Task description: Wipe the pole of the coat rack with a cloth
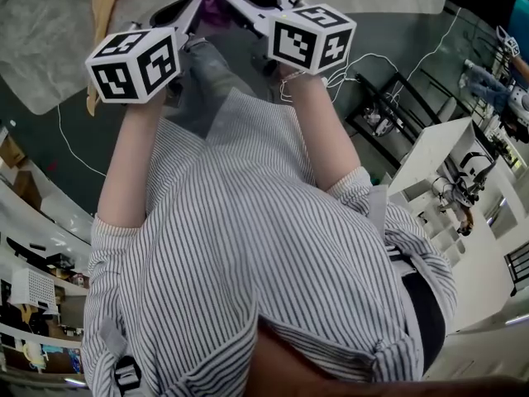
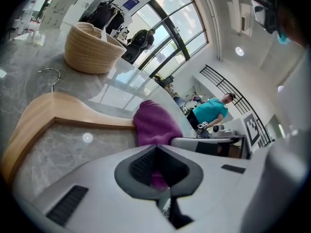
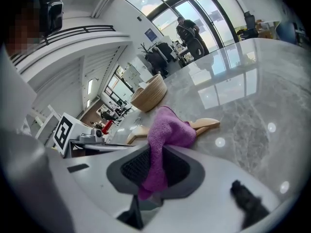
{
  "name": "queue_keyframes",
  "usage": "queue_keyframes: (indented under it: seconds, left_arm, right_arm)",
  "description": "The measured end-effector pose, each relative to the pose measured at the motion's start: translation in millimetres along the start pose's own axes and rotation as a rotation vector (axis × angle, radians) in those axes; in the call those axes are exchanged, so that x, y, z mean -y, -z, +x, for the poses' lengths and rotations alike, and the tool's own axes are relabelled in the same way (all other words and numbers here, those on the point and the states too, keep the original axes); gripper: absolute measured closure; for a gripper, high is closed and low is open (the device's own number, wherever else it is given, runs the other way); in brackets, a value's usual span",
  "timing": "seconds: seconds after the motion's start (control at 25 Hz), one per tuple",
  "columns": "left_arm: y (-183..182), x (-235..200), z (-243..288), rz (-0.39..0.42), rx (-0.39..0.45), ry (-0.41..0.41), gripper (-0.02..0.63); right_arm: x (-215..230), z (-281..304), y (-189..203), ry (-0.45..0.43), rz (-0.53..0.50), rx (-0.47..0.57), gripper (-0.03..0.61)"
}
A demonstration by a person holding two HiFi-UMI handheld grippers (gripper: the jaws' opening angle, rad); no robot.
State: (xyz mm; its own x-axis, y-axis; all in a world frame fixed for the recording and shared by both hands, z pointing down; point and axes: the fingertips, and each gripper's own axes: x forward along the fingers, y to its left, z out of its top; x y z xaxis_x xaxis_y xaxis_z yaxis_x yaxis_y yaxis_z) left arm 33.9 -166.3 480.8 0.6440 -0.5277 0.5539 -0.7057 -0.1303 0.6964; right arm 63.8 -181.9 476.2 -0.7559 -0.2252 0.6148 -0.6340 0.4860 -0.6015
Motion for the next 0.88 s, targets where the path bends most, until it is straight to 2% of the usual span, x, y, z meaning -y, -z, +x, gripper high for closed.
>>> queue_keyframes:
  seconds: [0.48,0.88]
  left_arm:
    - [-12,12,17,0.032,0.002,0.028,0.603]
    - [-19,13,17,0.044,0.025,0.016,0.603]
  right_arm:
    - [15,-11,-14,0.038,0.009,0.042,0.508]
    - [13,-11,-14,0.01,0.018,0.041,0.508]
